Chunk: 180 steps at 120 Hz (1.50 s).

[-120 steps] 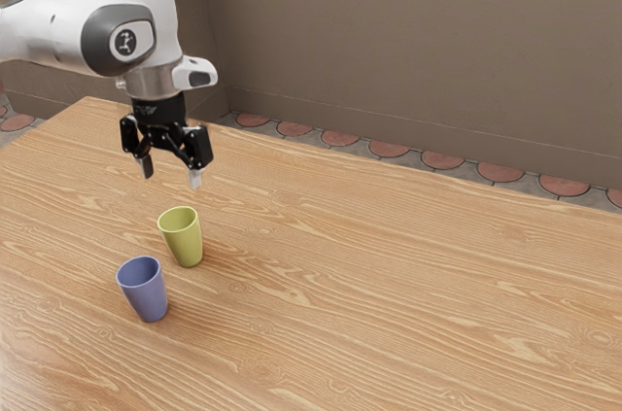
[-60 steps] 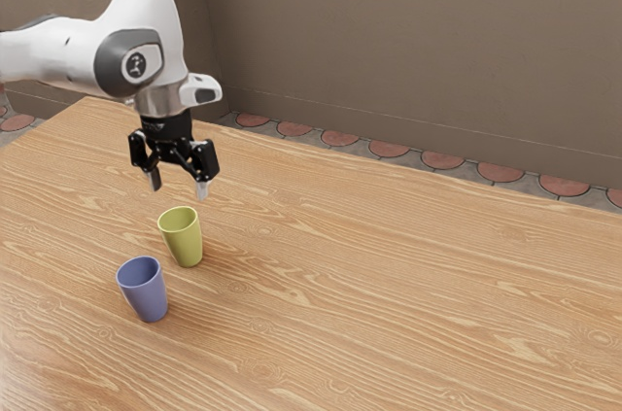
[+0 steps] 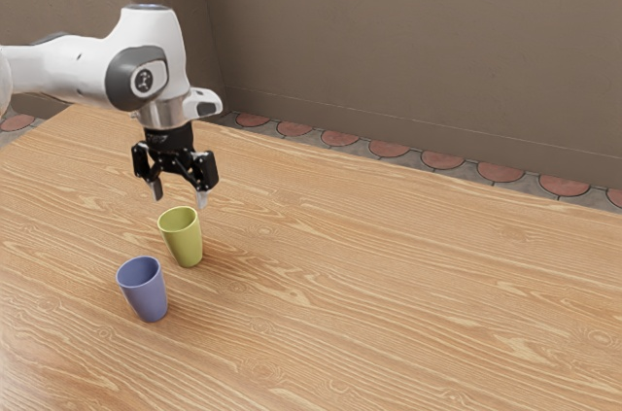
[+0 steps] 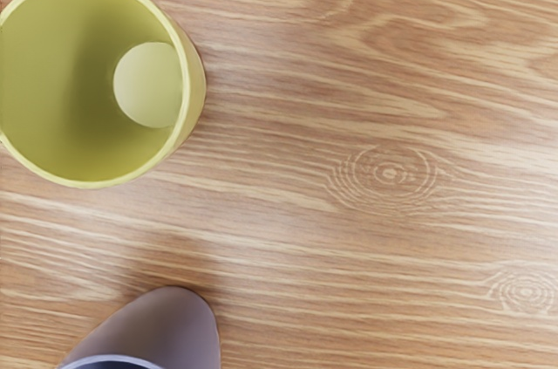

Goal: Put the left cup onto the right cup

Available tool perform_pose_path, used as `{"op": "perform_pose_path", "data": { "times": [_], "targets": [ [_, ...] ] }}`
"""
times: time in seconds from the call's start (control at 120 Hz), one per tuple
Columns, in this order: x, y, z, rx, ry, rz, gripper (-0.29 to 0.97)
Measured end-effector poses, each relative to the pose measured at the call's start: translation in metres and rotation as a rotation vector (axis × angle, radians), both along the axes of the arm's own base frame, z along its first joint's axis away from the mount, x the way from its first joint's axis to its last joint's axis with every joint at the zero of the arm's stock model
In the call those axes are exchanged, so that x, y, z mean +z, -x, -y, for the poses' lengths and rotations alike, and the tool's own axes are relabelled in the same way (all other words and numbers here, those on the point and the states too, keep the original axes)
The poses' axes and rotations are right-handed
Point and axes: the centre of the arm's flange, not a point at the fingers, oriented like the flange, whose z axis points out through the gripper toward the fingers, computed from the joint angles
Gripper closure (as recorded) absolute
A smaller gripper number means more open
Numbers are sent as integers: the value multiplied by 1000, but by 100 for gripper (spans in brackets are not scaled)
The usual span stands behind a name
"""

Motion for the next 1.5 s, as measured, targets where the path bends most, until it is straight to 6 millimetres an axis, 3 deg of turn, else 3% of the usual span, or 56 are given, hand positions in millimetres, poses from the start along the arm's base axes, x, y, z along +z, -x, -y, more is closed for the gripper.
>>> {"op": "perform_pose_path", "data": {
  "times": [1.5],
  "targets": [
    [-96, -62, -48, 1, 18, -68, 19]
  ]
}}
